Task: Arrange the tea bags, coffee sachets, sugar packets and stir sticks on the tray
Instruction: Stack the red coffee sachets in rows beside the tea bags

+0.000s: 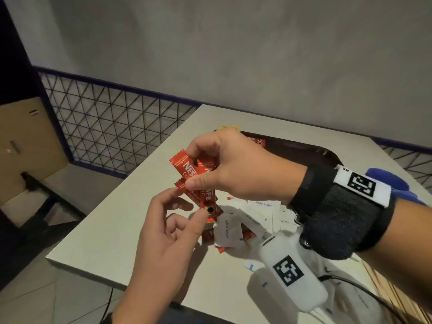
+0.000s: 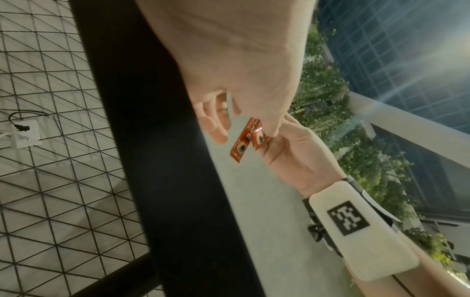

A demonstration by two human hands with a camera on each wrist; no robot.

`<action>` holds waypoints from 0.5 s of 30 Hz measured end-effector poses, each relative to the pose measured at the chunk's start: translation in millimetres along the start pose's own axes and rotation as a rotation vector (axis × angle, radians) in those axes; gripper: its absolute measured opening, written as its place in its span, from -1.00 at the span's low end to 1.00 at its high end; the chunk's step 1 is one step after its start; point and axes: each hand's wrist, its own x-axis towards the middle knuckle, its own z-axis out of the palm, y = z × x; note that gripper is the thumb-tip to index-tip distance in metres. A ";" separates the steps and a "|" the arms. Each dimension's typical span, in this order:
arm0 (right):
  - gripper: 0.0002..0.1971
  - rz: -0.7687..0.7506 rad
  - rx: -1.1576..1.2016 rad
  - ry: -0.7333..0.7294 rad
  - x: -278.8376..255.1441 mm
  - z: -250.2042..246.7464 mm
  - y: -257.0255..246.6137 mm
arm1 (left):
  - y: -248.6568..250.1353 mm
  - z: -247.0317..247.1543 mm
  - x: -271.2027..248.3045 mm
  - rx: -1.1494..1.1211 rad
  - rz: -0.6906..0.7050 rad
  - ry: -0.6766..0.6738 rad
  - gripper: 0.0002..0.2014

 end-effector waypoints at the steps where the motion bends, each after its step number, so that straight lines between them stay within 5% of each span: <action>1: -0.78 0.025 0.075 -0.008 -2.7 -0.5 1.2 | 2.2 1.7 0.0 0.056 -0.004 -0.057 -0.70; 4: -0.74 0.081 0.104 -0.039 -7.7 5.0 10.6 | 4.8 3.2 -1.1 0.077 -0.019 -0.104 -0.87; 11: -0.68 0.223 0.422 0.113 -20.4 31.3 27.1 | 2.6 1.6 -2.2 0.005 -0.050 -0.089 -0.86; 15: -0.73 0.285 0.493 0.032 -29.5 37.9 35.9 | 4.9 0.0 -1.7 -0.062 -0.068 -0.065 -0.82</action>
